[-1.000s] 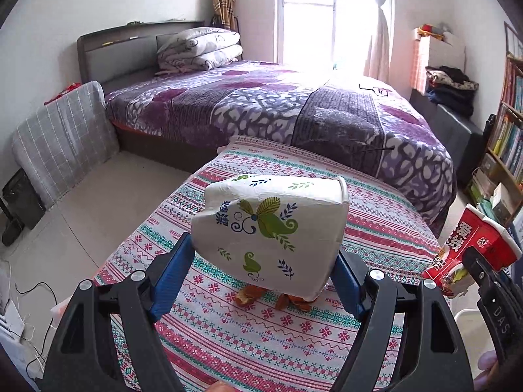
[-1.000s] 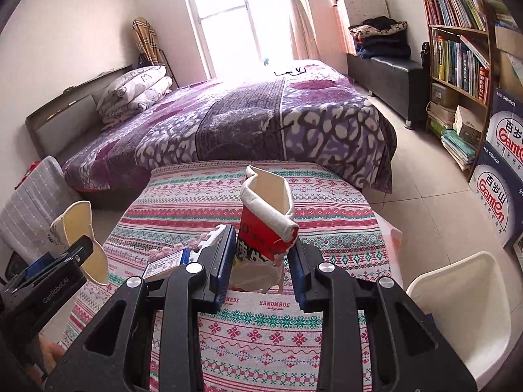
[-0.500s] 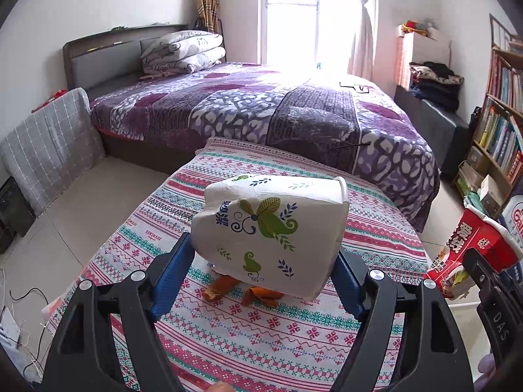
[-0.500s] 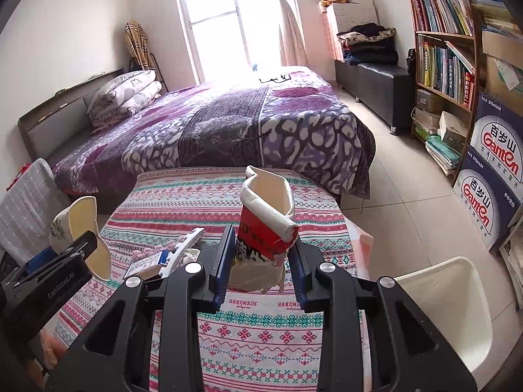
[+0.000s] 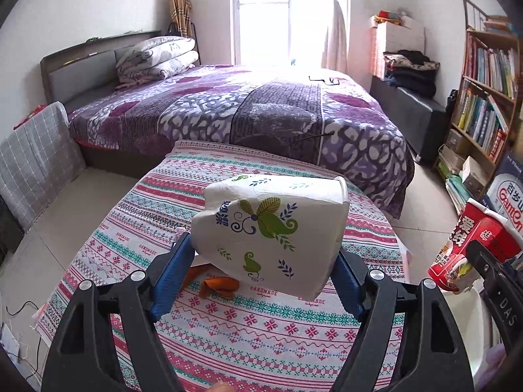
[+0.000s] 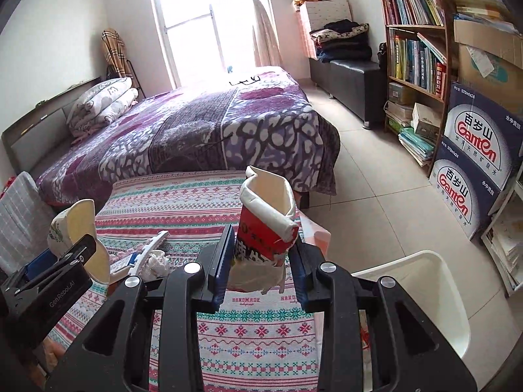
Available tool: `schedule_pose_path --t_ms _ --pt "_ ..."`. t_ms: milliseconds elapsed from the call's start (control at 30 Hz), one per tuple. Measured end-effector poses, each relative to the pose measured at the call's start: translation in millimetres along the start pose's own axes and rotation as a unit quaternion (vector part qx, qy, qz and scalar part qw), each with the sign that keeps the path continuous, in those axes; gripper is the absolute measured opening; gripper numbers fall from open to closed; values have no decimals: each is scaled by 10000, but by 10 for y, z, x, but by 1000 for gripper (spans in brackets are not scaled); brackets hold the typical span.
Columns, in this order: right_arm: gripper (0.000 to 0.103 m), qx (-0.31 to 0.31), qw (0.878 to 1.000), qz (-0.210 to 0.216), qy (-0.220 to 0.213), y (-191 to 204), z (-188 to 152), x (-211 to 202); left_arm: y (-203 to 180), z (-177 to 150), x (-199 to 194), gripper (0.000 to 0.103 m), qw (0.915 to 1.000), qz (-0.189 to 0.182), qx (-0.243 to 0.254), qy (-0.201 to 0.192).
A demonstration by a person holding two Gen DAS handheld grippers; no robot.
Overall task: Collect trash
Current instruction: 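Carry both cups over the white bin and open the right gripper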
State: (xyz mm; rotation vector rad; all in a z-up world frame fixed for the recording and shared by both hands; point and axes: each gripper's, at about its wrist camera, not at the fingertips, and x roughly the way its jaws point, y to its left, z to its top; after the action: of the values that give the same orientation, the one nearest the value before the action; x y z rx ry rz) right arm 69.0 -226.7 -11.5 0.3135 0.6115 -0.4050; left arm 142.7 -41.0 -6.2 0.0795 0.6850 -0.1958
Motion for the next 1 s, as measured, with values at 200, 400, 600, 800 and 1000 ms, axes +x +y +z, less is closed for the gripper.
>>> schedule_pose_path --t_ms 200,400,600,800,1000 --pt "31 334 9989 -311 92 -329 15 -20 -209 -50 -10 77 9998 -145 167 24" --pt "32 728 9953 -580 269 -679 -11 -12 -445 -101 -29 77 9987 -344 365 39" --pt "36 1182 9873 -951 462 -1050 -56 -15 -699 -165 -40 77 9965 -622 549 113" --pt "48 1414 9802 -1309 459 -1308 -95 -77 -913 -212 -38 77 9937 -877 660 212" --pt "68 1581 9728 -1654 375 -1553 -110 -167 -1151 -288 -32 77 9901 -1119 760 369"
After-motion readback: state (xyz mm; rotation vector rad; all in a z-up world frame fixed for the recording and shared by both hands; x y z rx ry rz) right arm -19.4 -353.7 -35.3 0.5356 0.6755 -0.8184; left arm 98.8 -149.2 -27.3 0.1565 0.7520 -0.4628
